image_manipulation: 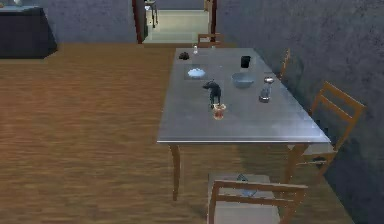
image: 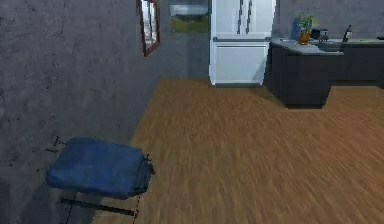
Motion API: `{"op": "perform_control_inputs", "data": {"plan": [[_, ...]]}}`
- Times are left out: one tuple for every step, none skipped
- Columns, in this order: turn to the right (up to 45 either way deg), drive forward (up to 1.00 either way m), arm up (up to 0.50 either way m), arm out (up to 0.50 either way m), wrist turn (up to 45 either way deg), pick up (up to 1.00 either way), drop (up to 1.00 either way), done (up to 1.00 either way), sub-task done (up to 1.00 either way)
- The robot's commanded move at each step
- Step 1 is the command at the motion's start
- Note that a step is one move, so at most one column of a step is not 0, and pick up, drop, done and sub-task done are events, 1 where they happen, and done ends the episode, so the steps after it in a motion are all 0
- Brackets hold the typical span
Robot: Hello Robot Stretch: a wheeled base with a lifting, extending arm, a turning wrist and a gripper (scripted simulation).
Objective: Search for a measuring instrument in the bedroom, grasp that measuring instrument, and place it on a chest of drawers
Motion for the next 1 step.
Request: {"op": "perform_control_inputs", "data": {"plan": [[0.0,0.15,0.0,0.0,0.0,0.0,0.0,0.0,0.0]]}}
